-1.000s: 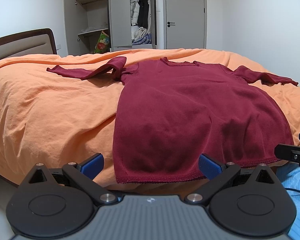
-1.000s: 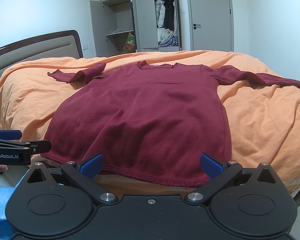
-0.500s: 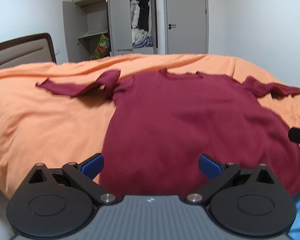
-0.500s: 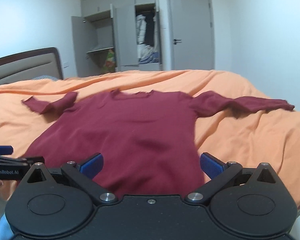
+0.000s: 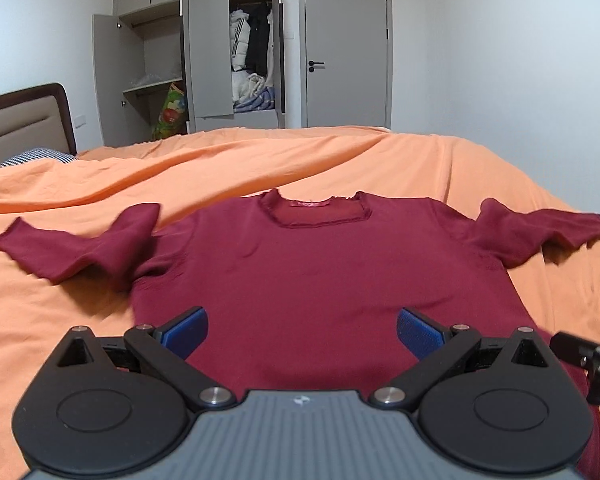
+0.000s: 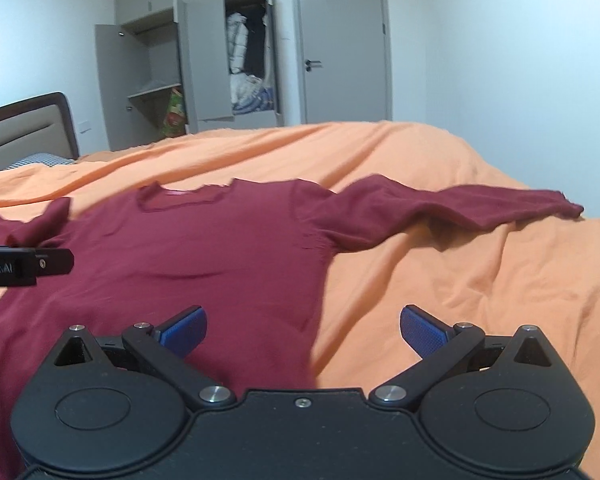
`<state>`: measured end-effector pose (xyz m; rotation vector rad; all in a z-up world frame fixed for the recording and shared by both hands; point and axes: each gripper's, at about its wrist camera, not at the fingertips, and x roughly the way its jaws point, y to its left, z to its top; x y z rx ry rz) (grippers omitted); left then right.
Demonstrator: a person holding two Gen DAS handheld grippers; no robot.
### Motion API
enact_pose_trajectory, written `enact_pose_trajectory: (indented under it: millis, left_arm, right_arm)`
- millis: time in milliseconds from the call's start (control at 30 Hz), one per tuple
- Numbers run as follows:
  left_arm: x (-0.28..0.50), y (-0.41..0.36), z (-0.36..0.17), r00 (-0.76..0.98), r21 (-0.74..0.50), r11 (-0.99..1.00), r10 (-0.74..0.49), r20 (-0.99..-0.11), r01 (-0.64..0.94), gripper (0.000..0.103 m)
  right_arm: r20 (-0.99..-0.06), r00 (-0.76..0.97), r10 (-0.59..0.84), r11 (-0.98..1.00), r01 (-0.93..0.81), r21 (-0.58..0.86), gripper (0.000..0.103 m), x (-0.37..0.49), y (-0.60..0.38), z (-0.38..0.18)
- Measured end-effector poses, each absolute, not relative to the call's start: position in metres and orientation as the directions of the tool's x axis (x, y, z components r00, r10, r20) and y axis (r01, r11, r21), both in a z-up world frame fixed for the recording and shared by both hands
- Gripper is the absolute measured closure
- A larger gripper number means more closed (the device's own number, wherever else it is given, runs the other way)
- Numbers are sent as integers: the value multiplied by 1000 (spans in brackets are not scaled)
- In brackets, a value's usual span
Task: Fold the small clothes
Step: 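Move the right tool to the sleeve cuff and close on it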
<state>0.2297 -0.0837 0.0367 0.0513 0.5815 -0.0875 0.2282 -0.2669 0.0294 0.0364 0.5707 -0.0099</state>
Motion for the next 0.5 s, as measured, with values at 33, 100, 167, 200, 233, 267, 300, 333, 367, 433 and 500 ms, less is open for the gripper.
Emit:
enact_pose_trajectory:
  millis: [33,100,167,200,233,267,300,333,367,433,500]
  left_arm:
    - [238,-86,35,828,19,995,-69,-556,96,0]
    - [256,-94,31,821,20,995,-68,-566,96,0]
    - [271,-101,27,819,30,996,-56,-571,89,0]
    - [278,-105,25,820,33,996,-53,-570,87,0]
    - [285,-109,24,820,34,996,-51,-570,86,0]
    - [291,-113,23,819,33,996,-52,-572,87,0]
    - [298,-118,21,818,31,996,-55,-573,89,0]
    - [304,-122,20,816,30,995,-57,-575,91,0]
    - [310,-127,19,814,29,995,-59,-578,92,0]
    - [323,-134,14,809,27,995,-60,-584,94,0]
    - [335,-140,11,805,24,996,-58,-591,89,0]
  right_arm:
    - [-544,839,-8,999,29,30,0,234,-271,27]
    - [-547,837,-25,998,49,29,0,245,-280,24]
    - [-547,836,-40,997,69,34,0,256,-290,21]
    - [-547,836,-47,996,79,35,0,259,-294,21]
    - [-546,836,-55,995,90,37,0,263,-300,20]
    - [-545,836,-62,994,100,40,0,268,-305,19]
    - [-543,837,-68,993,110,45,0,273,-312,18]
    - [-540,839,-74,992,119,50,0,277,-318,18]
    - [-536,841,-78,990,127,54,0,279,-324,19]
    - [-521,851,-64,990,120,74,0,284,-337,19]
    - [-495,868,-42,990,104,98,0,286,-350,20]
